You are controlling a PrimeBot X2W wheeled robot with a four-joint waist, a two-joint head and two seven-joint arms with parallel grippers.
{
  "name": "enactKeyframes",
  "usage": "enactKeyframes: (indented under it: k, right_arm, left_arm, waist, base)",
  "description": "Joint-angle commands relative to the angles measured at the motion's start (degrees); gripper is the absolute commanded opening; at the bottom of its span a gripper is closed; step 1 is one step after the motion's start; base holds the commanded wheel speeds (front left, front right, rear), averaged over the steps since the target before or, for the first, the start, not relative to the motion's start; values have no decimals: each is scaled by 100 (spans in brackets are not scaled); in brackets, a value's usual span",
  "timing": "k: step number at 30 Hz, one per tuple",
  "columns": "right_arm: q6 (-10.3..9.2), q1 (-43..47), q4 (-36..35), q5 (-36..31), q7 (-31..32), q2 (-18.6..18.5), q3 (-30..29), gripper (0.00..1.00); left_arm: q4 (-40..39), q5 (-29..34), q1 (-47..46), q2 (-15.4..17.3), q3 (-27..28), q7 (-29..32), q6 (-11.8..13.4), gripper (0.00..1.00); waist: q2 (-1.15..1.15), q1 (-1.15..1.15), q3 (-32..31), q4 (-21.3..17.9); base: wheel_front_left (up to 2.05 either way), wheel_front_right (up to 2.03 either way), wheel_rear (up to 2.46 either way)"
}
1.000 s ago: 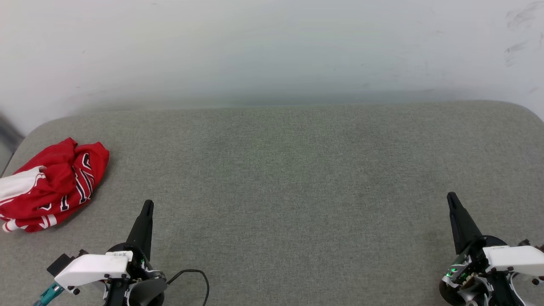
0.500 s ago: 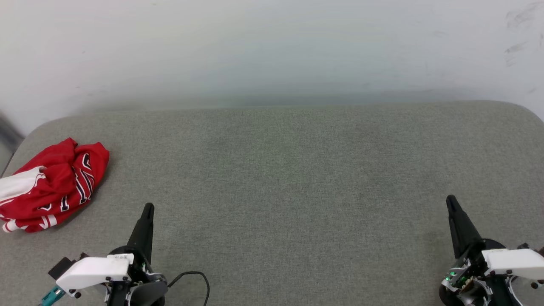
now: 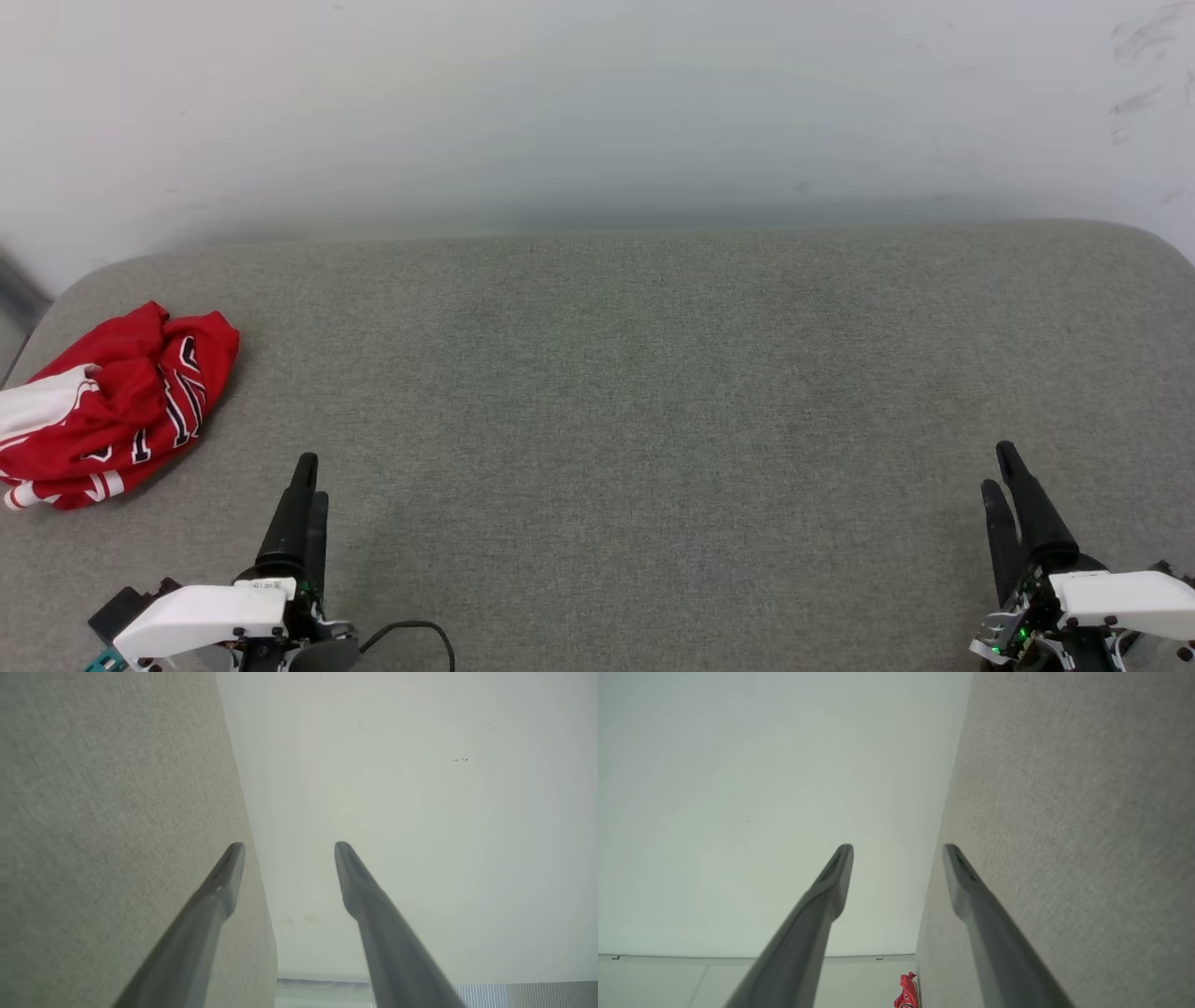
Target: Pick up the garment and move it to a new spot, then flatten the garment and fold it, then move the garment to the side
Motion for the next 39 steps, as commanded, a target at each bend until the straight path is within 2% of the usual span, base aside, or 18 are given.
enactKeyframes:
  k: [1, 24, 39]
  right_arm:
    - [1, -73, -145, -160, -52, -1, -12, 100]
    - [1, 32, -1104, -3312, -598, -1, 181, 100]
    - [2, 165, -1234, -4771, -889, 0, 303, 100]
  left_arm:
    - [-161, 170, -90, 12, 50, -54, 18, 100]
    - [-898, 3296, 20, 18, -393, -601, 861, 100]
    - [-1089, 4675, 110, 187, -756, -895, 1290, 100]
  waist:
    - [0, 0, 1, 0]
    - [0, 0, 41, -2]
    - [0, 0, 52, 5]
  base:
    - [0, 0, 0]
    - [0, 0, 0]
    - [0, 0, 0]
